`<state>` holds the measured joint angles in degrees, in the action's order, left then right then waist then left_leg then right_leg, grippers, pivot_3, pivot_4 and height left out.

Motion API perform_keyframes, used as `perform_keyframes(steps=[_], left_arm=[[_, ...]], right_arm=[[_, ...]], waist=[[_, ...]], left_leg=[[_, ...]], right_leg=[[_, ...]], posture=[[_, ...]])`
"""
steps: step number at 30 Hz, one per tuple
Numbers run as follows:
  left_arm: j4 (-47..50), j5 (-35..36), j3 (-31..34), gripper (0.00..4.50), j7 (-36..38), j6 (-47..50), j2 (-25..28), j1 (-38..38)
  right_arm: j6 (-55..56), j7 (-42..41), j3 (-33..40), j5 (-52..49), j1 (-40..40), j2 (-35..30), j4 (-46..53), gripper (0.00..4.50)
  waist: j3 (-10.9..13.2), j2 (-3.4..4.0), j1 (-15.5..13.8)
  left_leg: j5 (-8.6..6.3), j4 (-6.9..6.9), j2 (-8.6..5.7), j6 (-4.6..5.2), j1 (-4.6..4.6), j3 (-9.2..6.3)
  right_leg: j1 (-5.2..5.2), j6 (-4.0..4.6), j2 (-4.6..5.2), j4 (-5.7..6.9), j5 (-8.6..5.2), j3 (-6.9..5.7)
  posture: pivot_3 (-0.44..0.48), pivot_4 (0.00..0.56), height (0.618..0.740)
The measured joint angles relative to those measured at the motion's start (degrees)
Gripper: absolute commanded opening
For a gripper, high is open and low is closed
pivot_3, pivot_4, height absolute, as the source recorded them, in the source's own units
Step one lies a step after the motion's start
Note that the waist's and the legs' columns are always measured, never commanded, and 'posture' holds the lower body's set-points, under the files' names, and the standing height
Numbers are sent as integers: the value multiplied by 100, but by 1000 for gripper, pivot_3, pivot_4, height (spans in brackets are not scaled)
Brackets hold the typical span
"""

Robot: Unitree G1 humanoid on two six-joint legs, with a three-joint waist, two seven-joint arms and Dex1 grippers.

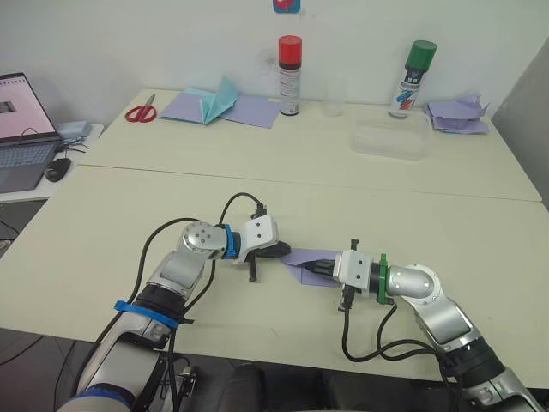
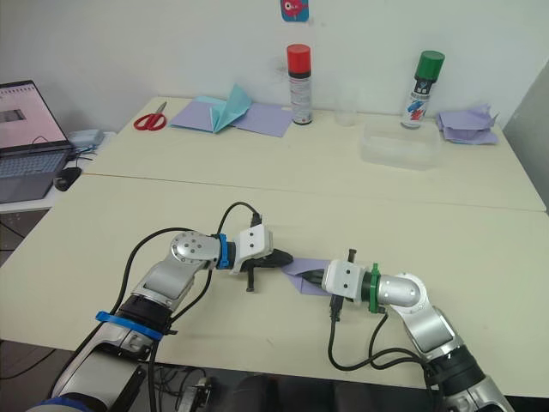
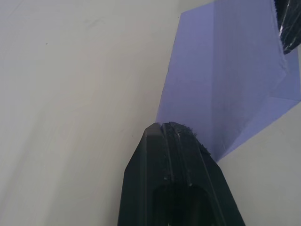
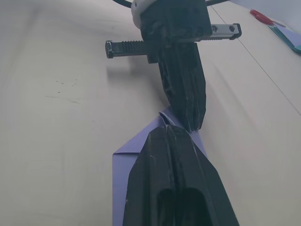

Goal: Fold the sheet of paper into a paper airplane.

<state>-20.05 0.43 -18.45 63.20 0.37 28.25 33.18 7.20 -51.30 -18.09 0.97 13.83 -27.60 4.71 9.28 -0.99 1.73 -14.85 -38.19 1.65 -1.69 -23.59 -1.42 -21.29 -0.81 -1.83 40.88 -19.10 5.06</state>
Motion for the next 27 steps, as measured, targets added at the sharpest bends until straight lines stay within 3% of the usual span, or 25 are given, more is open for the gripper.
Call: perform_keyframes(steps=[27], left_arm=[[-342, -62, -152, 0, 304, -455, -232, 190]], right_arm=[[115, -444, 6, -231, -340, -561, 417, 42]], waist=[[0, 0, -2]], left_leg=[[0, 1, 0, 0, 0, 1]], right_leg=[[0, 0, -1, -1, 0, 1]], posture=[[0, 150, 740]])
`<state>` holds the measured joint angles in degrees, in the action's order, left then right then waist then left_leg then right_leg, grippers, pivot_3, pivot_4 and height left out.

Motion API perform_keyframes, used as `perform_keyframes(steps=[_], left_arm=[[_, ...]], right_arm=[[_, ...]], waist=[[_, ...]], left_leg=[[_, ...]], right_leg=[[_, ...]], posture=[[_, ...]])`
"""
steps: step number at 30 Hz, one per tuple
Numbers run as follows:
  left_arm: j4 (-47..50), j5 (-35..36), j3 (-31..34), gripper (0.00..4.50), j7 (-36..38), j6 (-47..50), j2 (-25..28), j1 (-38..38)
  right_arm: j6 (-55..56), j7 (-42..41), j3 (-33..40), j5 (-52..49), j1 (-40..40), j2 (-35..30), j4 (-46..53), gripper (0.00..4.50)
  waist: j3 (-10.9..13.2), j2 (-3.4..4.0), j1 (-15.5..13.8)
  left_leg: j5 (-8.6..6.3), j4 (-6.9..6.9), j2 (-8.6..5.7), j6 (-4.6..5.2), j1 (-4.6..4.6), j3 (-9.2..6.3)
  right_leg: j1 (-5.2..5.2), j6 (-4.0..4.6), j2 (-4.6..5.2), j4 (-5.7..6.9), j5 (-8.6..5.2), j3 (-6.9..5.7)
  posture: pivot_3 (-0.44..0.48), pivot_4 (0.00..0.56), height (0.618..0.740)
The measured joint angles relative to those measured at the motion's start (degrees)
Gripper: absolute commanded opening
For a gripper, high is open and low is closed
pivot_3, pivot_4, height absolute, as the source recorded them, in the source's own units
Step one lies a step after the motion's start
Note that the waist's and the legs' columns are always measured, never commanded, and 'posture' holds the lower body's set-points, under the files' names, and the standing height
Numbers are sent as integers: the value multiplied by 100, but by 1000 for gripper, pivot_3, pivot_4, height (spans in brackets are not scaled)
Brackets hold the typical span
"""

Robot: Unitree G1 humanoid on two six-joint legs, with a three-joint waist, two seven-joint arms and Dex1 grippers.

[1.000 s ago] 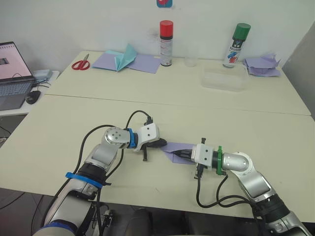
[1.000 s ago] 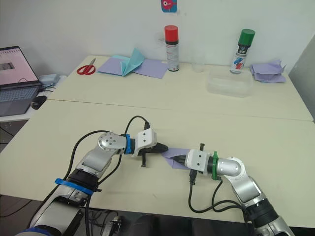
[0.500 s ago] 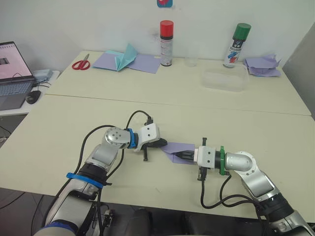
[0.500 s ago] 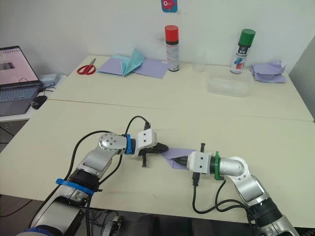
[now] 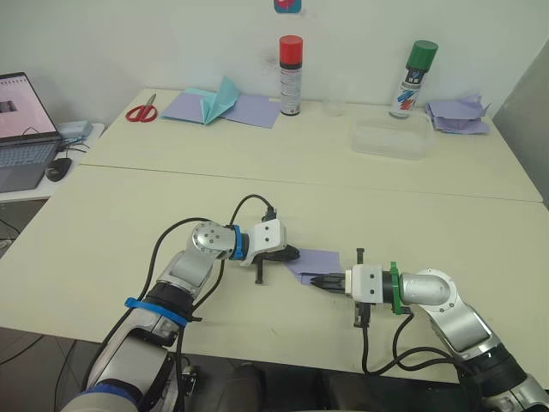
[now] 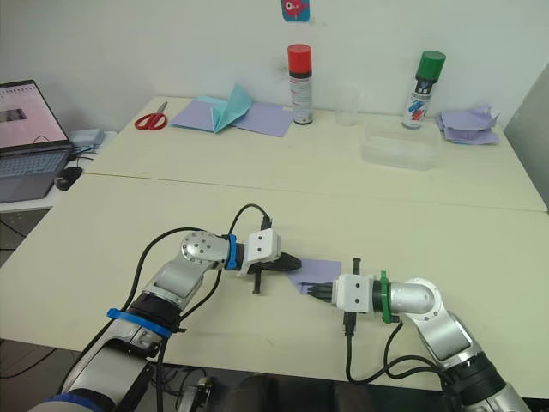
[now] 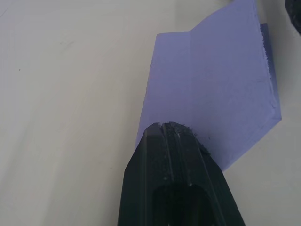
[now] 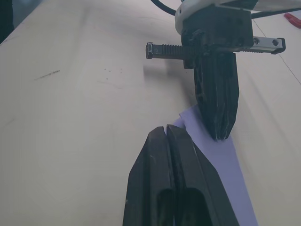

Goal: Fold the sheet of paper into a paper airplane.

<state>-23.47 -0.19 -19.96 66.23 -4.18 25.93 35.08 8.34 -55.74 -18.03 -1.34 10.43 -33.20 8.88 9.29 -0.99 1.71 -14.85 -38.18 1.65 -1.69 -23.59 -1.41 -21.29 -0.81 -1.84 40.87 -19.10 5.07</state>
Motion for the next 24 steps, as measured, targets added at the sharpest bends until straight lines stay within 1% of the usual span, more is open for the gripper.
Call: perform_keyframes(steps=[10, 13, 17, 24], left_arm=[[-176, -11, 10, 0, 66, -133, 17, 75], [-185, -11, 10, 0, 67, -134, 17, 78], [-195, -10, 17, 0, 72, -132, 20, 81], [-198, -3, 25, 0, 85, -117, 45, 83]], right_arm=[[772, 462, 118, 229, 73, 90, -37, 42], [876, 463, 118, 229, 135, 85, -81, 578], [927, 453, 115, 230, 141, 65, -215, 1926], [1111, 425, 98, 314, 151, -43, -516, 1926]], waist=[[-1, -1, 2], [-1, -1, 2], [-1, -1, 4], [-1, -1, 14]], left_leg=[[0, 1, 1, 0, 12, 2], [0, 1, 1, 0, 15, 3], [0, 1, 1, 0, 16, 4], [0, 1, 3, 0, 20, 6]], right_leg=[[9, 0, -2, 1, 0, 2], [12, 0, -2, 1, 0, 3], [12, 0, -2, 2, 0, 4], [13, 0, -3, 2, 0, 6]], posture=[[0, 150, 740], [0, 150, 740], [0, 150, 740], [0, 150, 740]])
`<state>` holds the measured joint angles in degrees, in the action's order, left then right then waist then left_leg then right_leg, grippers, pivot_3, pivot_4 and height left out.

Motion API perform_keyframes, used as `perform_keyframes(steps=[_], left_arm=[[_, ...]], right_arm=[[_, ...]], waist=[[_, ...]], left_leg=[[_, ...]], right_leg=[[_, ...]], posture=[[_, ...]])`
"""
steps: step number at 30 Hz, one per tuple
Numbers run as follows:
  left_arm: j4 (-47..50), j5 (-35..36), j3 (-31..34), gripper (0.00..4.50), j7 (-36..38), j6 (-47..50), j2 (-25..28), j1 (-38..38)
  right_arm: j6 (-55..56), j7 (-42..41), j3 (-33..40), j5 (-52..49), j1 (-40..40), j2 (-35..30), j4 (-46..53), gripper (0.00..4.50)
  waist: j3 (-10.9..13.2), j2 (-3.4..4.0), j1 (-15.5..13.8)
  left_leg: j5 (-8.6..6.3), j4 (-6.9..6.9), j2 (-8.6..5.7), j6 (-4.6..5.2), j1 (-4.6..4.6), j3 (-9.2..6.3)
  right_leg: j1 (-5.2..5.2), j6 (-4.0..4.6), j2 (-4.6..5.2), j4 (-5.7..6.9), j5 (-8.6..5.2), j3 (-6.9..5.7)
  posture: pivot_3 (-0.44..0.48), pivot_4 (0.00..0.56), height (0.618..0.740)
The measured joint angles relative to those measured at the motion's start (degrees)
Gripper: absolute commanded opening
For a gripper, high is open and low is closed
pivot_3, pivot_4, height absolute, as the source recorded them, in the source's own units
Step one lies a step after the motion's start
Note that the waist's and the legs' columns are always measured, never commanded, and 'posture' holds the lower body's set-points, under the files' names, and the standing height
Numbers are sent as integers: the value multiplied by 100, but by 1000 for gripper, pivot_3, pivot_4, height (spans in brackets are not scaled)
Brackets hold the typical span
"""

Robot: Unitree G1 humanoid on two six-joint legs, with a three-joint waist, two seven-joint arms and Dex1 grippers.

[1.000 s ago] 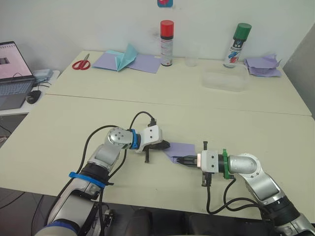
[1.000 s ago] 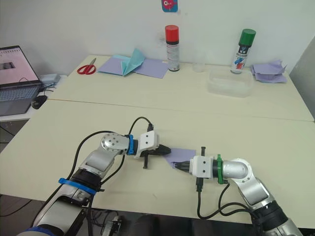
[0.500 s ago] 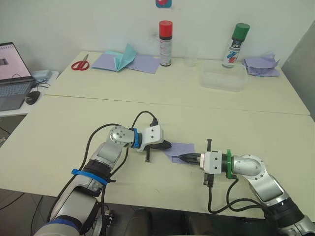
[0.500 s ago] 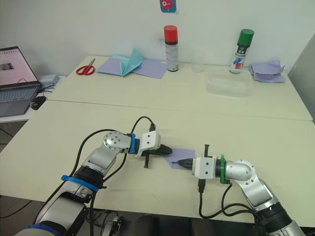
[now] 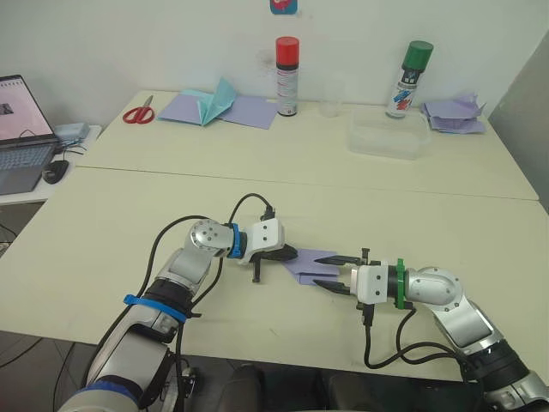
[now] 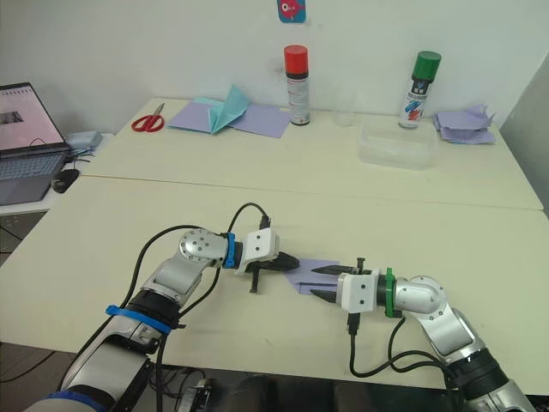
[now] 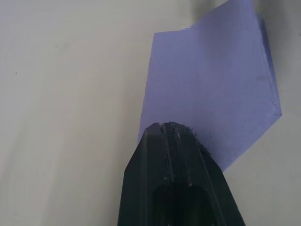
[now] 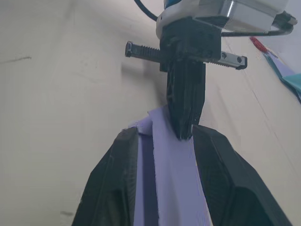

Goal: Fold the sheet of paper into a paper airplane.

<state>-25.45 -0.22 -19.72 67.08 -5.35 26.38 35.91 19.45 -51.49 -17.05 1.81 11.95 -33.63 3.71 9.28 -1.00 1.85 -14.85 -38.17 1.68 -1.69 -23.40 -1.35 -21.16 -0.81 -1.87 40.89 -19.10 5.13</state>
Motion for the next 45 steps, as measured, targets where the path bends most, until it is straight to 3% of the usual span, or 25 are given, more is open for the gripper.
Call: perform_keyframes(steps=[28, 31, 35, 45], left_arm=[[-446, 36, 114, 0, 253, 81, 242, 238], [-447, 36, 114, 0, 255, 70, 242, 237], [-466, 35, 119, 0, 259, -1, 244, 230], [-625, 32, 119, 0, 348, -138, 246, 296]], right_arm=[[743, -368, -346, 129, 1218, 722, -1770, 1926], [749, -428, -371, 121, 1249, 751, -1822, 1356], [492, -535, -356, -100, 1253, 838, -1855, 34], [-1143, -496, -93, -719, 1406, 1167, -1734, 34]], waist=[[0, 0, 62], [0, 0, 62], [0, 0, 66], [0, 1, 81]], left_leg=[[0, 13, 3, 1, 43, 2], [-1, 13, 3, 0, 44, 2], [0, 13, 5, 0, 44, 1], [-1, 13, 5, 0, 45, -1]], right_leg=[[17, 0, -1, 11, 0, 9], [17, 0, -1, 10, 0, 10], [18, 0, -1, 11, 0, 8], [19, 0, 0, 11, 0, 6]], posture=[[0, 150, 740], [0, 150, 740], [0, 150, 740], [0, 150, 740]])
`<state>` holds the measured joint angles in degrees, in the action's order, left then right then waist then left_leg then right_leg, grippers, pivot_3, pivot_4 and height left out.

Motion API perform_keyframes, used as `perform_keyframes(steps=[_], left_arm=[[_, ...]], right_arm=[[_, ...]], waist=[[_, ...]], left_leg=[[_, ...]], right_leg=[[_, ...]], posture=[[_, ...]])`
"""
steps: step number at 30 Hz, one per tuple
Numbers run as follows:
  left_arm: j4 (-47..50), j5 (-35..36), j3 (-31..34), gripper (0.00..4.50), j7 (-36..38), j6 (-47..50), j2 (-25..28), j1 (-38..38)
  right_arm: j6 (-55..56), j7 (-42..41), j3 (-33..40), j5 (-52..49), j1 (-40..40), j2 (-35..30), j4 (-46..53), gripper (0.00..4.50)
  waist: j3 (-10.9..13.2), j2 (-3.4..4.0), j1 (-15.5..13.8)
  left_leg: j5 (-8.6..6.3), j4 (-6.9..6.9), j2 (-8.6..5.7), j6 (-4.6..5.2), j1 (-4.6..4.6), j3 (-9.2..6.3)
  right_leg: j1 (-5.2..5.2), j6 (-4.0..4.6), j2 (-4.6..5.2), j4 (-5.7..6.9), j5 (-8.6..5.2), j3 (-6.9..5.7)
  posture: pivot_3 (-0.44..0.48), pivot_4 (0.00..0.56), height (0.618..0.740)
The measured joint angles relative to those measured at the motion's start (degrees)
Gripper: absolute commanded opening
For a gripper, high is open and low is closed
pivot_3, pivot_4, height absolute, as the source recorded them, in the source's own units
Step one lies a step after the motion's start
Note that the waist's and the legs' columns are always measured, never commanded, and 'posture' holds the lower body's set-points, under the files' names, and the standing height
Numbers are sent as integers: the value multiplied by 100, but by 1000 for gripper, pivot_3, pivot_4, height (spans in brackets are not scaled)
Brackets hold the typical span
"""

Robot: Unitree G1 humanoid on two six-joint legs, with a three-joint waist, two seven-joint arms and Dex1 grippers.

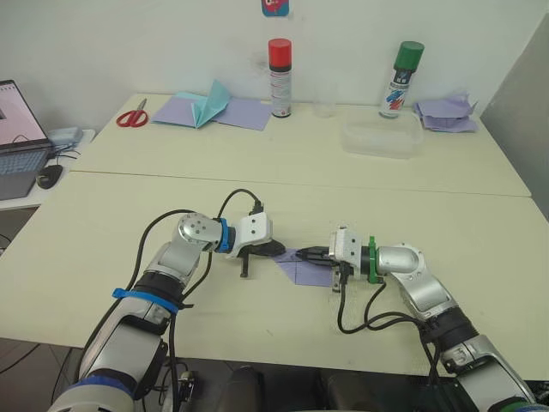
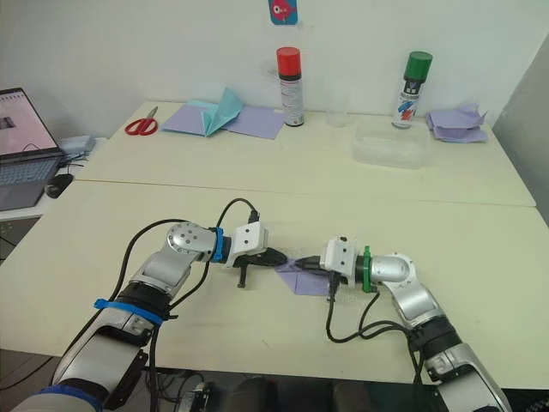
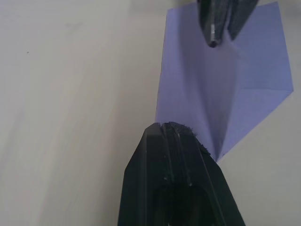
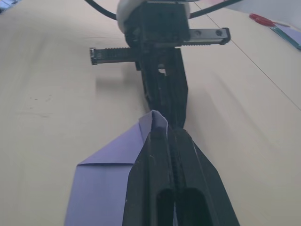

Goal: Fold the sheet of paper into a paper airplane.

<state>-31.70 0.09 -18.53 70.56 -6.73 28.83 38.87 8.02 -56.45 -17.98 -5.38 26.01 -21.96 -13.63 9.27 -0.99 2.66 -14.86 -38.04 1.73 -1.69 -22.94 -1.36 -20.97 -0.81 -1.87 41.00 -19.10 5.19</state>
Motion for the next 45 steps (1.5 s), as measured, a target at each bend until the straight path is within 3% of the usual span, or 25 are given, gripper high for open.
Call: perform_keyframes(steps=[8, 26, 35, 40, 45], left_arm=[[-139, -18, -3, 0, 33, -134, 11, 59], [-106, -106, -15, 0, -58, -146, 175, 122], [1349, 281, 500, 0, -365, 1008, 384, -532], [2317, 900, 692, 0, -483, 1809, 40, -916], [2276, 824, 648, 0, -753, 1992, -70, -995]], right_arm=[[-608, 254, 6, 173, 214, 137, -156, 34], [-254, 527, -139, 722, 447, 326, -877, 34], [-128, 520, -133, 760, 484, 359, -964, 34], [-89, 520, -130, 760, 512, 368, -1026, 34], [-85, 520, -130, 761, 517, 380, -1039, 34]], waist=[[0, 0, 25], [0, 0, 56], [1, -1, 66], [1, -1, 66], [1, -1, 67]], left_leg=[[0, 2, -1, 0, 0, 0], [0, 4, -1, 0, 1, 0], [0, 8, 2, 0, -6, -6], [0, 8, 2, 0, -5, -5], [0, 8, 3, 0, -3, -5]], right_leg=[[-1, 0, 0, 0, 0, -2], [-2, 0, 0, 0, 0, -2], [-13, 0, 2, 1, 0, -4], [-12, 0, 2, 0, 0, -4], [-14, 0, 1, 0, 0, -6]], posture=[[0, 150, 740], [0, 150, 740], [0, 150, 740], [0, 150, 740], [0, 150, 740]])
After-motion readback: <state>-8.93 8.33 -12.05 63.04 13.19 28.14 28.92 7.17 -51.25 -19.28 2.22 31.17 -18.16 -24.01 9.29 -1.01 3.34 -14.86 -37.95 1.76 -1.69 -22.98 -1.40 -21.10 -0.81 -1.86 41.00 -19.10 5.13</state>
